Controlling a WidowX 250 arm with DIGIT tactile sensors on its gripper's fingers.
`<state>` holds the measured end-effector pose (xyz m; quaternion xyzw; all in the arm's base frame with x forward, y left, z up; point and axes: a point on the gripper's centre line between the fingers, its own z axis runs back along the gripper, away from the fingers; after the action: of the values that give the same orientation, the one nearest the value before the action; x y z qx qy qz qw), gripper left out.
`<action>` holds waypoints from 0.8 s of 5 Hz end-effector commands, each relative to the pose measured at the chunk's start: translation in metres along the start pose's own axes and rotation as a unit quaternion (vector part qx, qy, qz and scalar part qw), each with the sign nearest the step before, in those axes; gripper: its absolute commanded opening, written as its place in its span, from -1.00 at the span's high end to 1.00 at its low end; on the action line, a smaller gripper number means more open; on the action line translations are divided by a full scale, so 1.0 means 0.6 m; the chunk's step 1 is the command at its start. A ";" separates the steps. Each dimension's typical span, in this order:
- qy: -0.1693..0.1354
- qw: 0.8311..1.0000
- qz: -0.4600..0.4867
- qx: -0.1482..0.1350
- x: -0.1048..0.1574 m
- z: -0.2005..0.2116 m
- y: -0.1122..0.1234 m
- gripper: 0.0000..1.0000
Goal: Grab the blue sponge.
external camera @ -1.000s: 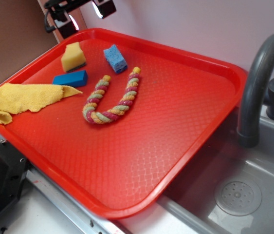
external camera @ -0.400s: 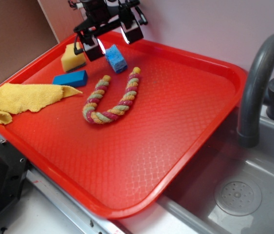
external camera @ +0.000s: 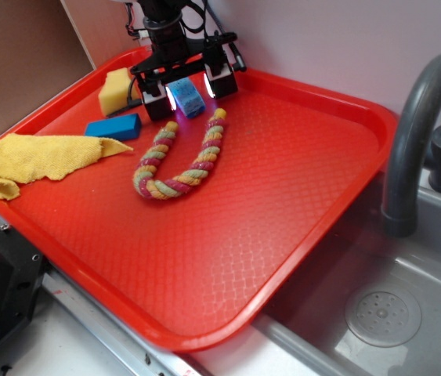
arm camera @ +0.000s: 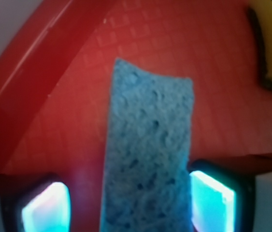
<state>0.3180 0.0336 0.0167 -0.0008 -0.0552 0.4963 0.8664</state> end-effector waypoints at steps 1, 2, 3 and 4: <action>-0.003 1.000 -0.010 -0.007 0.004 0.001 0.001 1.00; -0.008 1.000 -0.015 -0.006 -0.004 0.003 0.005 1.00; -0.008 1.000 -0.028 -0.010 -0.002 0.036 0.017 1.00; 0.028 0.993 -0.093 -0.066 0.022 0.116 0.039 1.00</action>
<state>0.2958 0.0373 0.0617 -0.0550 -0.0222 0.4033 0.9131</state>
